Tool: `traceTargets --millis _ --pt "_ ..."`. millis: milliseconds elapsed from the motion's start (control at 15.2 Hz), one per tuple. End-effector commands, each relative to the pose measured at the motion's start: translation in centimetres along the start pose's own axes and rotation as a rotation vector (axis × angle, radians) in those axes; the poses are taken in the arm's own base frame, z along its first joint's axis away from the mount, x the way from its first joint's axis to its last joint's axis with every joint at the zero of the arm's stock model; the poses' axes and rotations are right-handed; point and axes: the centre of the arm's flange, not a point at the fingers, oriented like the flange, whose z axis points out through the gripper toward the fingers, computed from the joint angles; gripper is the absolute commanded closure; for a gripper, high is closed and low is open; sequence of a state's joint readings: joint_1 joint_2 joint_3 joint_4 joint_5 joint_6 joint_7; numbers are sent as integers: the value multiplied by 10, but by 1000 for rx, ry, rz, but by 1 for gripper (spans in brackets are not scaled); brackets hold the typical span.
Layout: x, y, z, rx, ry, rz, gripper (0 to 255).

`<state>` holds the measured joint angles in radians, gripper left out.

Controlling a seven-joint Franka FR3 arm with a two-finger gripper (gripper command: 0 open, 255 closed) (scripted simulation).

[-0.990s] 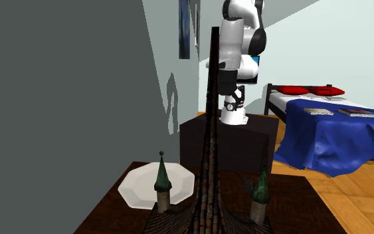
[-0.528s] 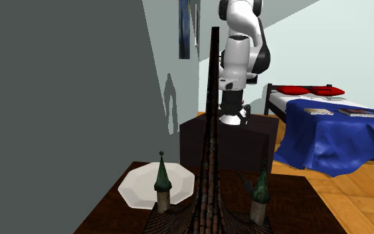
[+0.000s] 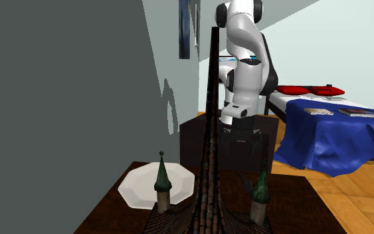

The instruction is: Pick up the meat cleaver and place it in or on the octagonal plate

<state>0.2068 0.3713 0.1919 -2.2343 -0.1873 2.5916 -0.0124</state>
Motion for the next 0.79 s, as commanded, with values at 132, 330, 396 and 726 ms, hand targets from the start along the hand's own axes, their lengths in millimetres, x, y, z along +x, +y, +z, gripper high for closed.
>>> traceTargets --millis 132,330,396,726 --pt "32 -18 40 1 13 -69 0" --pt "35 -20 55 1 14 -75 0" --pt "35 -20 60 1 14 -75 0" --pt "35 -20 84 1 14 -76 0"
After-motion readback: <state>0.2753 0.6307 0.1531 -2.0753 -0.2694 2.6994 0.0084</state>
